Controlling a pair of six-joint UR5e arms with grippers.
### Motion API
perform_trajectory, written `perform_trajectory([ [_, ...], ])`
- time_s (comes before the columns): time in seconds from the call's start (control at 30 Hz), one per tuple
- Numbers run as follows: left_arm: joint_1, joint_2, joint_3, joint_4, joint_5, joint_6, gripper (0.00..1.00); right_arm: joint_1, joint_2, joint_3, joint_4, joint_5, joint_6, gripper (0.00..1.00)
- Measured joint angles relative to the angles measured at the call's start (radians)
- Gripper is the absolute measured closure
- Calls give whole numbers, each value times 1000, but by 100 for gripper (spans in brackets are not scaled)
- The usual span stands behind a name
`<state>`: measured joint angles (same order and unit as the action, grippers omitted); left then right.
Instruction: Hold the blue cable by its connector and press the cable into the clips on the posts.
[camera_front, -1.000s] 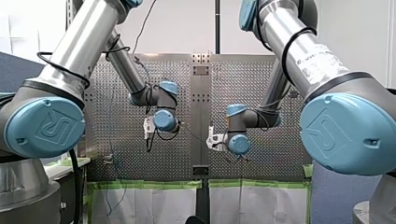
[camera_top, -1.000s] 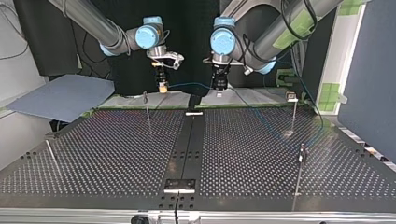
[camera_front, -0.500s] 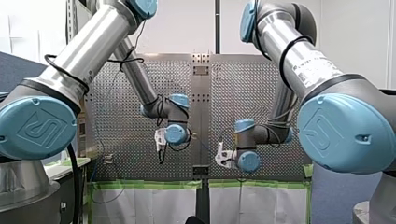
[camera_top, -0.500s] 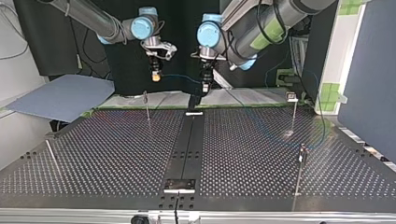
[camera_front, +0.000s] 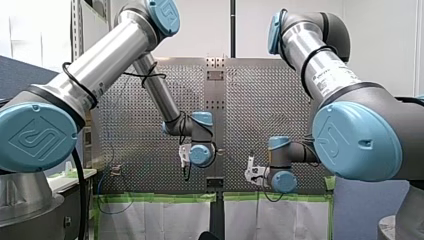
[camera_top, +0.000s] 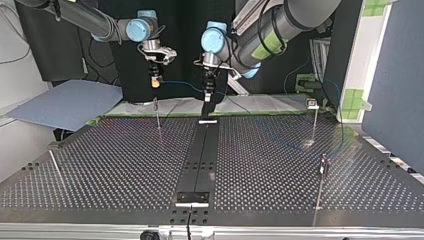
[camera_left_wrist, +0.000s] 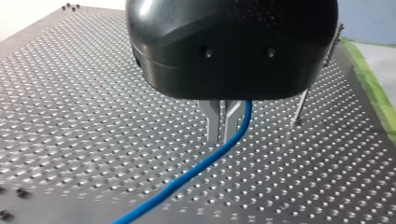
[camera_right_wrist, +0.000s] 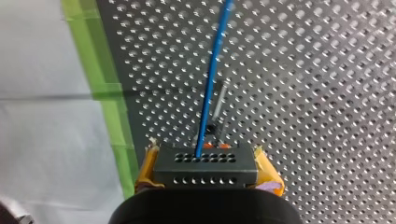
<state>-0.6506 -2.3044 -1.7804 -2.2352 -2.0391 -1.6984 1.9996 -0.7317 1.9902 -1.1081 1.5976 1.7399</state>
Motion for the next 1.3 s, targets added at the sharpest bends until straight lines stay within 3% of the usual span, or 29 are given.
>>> perform_trajectory([
  [0.23, -11, -56, 31, -11, 2, 8, 100, -55, 2, -18, -27, -18, 14, 100],
  [0.43, -35, -109, 80, -23, 12, 8, 100, -103, 13, -21, -28, -19, 10, 100],
  [0.7, -69, -172, 136, -24, 12, -2, 100, -166, 62, -23, -30, -6, 7, 100],
  [0.9, -87, -219, 159, -30, 11, -3, 100, -194, 68, -36, -29, -5, 8, 100],
  [1.3, -121, -311, 235, -59, 0, -10, 100, -219, 70, -83, -24, -11, 14, 100],
])
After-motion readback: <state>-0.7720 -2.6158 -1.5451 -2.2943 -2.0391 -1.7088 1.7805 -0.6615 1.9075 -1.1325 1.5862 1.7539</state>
